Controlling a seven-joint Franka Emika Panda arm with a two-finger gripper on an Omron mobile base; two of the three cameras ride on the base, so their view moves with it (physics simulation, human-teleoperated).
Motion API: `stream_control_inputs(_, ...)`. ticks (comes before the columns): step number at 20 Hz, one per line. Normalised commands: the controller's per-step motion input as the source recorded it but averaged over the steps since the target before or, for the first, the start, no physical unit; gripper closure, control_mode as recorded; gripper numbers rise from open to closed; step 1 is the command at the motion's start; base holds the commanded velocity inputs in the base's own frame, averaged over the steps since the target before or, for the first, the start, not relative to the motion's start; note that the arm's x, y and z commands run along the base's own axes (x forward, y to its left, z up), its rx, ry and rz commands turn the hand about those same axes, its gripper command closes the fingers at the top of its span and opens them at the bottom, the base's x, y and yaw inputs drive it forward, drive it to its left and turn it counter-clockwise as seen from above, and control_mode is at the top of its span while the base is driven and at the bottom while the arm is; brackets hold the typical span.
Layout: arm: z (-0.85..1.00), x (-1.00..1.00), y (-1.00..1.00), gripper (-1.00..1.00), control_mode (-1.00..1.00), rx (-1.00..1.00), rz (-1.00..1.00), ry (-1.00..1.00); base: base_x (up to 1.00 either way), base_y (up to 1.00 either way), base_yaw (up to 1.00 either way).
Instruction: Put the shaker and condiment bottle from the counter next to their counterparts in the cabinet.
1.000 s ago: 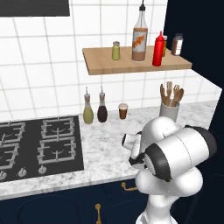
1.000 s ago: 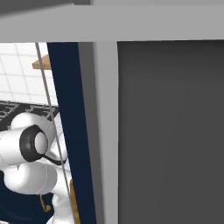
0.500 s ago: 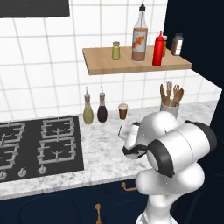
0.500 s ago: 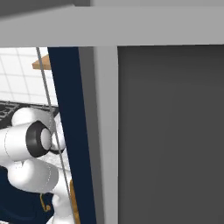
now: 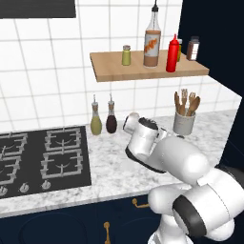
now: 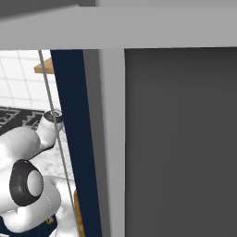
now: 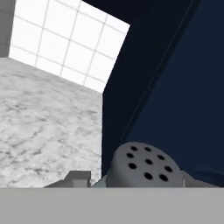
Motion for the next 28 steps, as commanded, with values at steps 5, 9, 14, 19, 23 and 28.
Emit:
stream_control_inputs(5, 0.96, 0.0, 0.48, 1.0, -1.0, 0.0, 0.3, 0.01, 0.0, 0.0, 0.0)
stream_control_inputs(9, 0.83, 0.0, 0.66, 1.0, -1.0, 0.0, 0.32, 0.01, 0.0, 0.0, 0.0)
stream_control_inputs(14, 0.9, 0.0, 0.63, 1.0, -1.0, 0.0, 0.34, 0.0, 0.0, 0.0, 0.0)
stream_control_inputs(19, 0.98, 0.0, 0.52, 1.0, -1.0, 0.01, 0.2, -0.02, 0.0, 0.0, 0.0)
stream_control_inputs(23, 1.0, 0.0, 0.54, 1.0, -1.0, 0.02, 0.12, -0.05, 0.0, 0.0, 0.0)
stream_control_inputs(28, 0.91, 0.23, 0.59, 1.0, -1.0, 0.03, 0.14, -0.05, 0.0, 0.0, 0.0)
